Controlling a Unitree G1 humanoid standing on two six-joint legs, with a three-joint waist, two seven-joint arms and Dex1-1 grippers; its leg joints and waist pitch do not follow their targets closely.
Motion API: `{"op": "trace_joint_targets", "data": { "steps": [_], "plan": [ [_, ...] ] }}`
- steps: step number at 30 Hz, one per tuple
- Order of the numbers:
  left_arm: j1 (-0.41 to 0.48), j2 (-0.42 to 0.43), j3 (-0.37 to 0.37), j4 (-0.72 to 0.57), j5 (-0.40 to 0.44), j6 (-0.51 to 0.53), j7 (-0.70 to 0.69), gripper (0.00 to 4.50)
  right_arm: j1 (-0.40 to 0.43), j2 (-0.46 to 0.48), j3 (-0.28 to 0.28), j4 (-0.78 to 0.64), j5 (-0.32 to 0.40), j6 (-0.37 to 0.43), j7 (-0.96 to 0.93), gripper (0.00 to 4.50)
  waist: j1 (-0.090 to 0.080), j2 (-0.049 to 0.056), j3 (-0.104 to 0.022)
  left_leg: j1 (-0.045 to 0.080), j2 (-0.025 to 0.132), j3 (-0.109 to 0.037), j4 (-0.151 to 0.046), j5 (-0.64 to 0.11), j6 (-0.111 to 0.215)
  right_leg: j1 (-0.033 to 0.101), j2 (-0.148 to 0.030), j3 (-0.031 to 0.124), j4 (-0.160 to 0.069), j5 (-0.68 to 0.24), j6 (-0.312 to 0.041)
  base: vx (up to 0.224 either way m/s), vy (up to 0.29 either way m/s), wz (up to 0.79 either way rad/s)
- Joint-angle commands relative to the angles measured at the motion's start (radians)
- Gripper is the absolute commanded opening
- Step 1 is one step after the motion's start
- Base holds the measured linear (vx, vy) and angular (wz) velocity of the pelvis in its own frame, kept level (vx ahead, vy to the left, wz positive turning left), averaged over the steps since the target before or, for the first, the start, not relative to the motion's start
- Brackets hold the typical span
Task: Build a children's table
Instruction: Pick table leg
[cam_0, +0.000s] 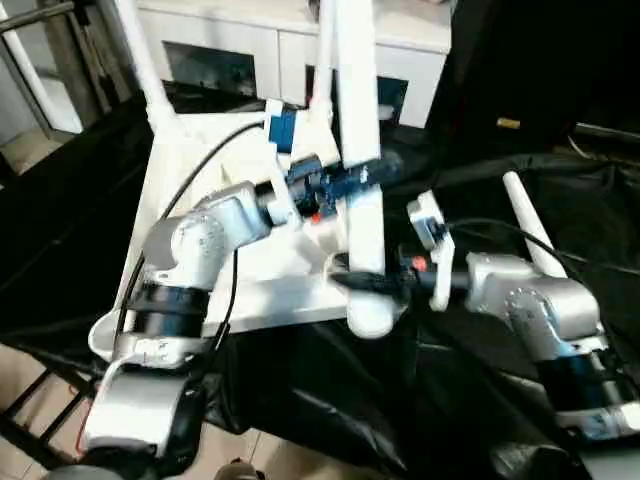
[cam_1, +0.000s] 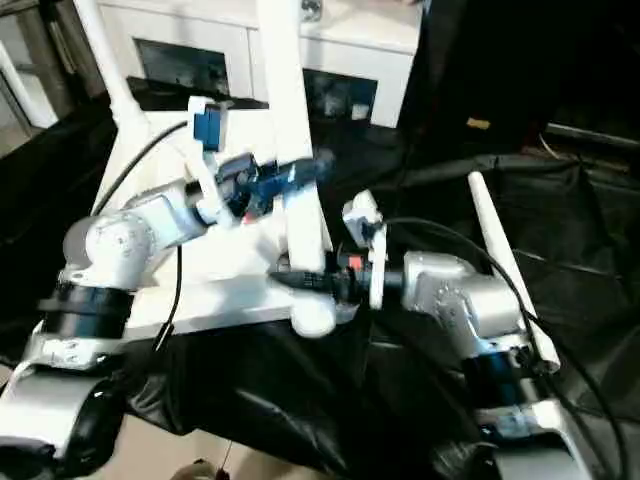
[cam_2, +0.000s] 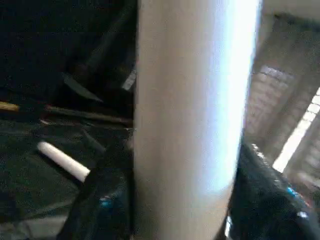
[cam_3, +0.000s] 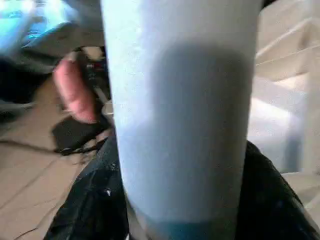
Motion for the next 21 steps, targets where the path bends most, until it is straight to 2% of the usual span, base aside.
{"op": "trace_joint_targets", "data": {
  "steps": [1, 3, 6, 7, 11, 17, 19, 21],
  "plan": [
    [-0.033, -0.017, 0.004, -0.023, 0.025, -0.055, 0.055, 2.88, -0.006, 0.004, -0.029, 0.019, -0.018, -0.007, -0.053, 2.03, 0.001, -0.006, -0.081, 0.007, 0.011, 0.004, -0.057, -0.093, 0.018, 0.067, -0.062, 0.035, -0.064, -0.089, -0.213, 0.0, 0.0, 0.0],
    [-0.022, -0.038, 0.001, -0.035, 0.058, -0.071, 0.134, 2.95, -0.009, 0.018, -0.033, 0.012, -0.018, -0.012, -0.072, 2.0, 0.001, -0.005, -0.083, 0.005, 0.011, 0.003, -0.056, -0.081, 0.02, 0.07, -0.061, 0.035, -0.06, -0.054, -0.216, 0.0, 0.0, 0.0],
    [-0.01, -0.061, -0.006, -0.047, 0.084, -0.066, 0.201, 2.98, -0.013, 0.028, -0.032, 0.013, -0.02, -0.017, -0.089, 1.96, 0.0, -0.007, -0.083, 0.004, 0.01, 0.004, -0.055, -0.078, 0.028, 0.07, -0.061, 0.035, -0.06, -0.044, -0.22, 0.0, 0.0, 0.0],
    [-0.009, -0.068, -0.005, -0.045, 0.091, -0.07, 0.217, 2.98, -0.015, 0.032, -0.032, 0.014, -0.022, -0.02, -0.095, 1.95, 0.0, -0.005, -0.082, 0.004, 0.011, 0.004, -0.055, -0.082, 0.028, 0.07, -0.062, 0.035, -0.06, -0.051, -0.22, 0.0, 0.0, 0.0],
    [-0.016, -0.093, 0.011, -0.013, 0.117, -0.098, 0.308, 2.63, -0.019, 0.046, -0.034, 0.021, -0.034, -0.039, -0.119, 1.95, -0.002, -0.012, -0.081, 0.004, 0.008, 0.005, -0.055, -0.09, 0.027, 0.071, -0.061, 0.035, -0.066, -0.083, -0.207, 0.0, 0.0, 0.0],
    [-0.016, -0.095, 0.007, -0.03, 0.127, -0.122, 0.315, 2.17, -0.025, 0.055, -0.029, 0.027, -0.056, -0.086, -0.143, 1.95, -0.001, -0.01, -0.082, 0.006, 0.009, 0.005, -0.054, -0.081, 0.03, 0.066, -0.061, 0.036, -0.063, -0.075, -0.208, 0.0, 0.0, 0.0],
    [-0.015, -0.097, 0.007, -0.036, 0.126, -0.126, 0.312, 1.96, -0.028, 0.056, -0.029, 0.027, -0.051, -0.075, -0.135, 2.65, -0.001, -0.01, -0.082, 0.005, 0.009, 0.005, -0.054, -0.082, 0.034, 0.067, -0.061, 0.035, -0.062, -0.068, -0.213, 0.0, 0.0, 0.0],
    [-0.013, -0.086, -0.01, -0.04, 0.136, -0.133, 0.291, 1.89, -0.037, 0.057, -0.043, 0.031, -0.032, -0.049, -0.131, 2.65, -0.002, -0.011, -0.081, 0.005, 0.009, 0.005, -0.055, -0.089, 0.038, 0.067, -0.061, 0.035, -0.064, -0.081, -0.211, 0.0, 0.0, 0.0]
  ]
}}
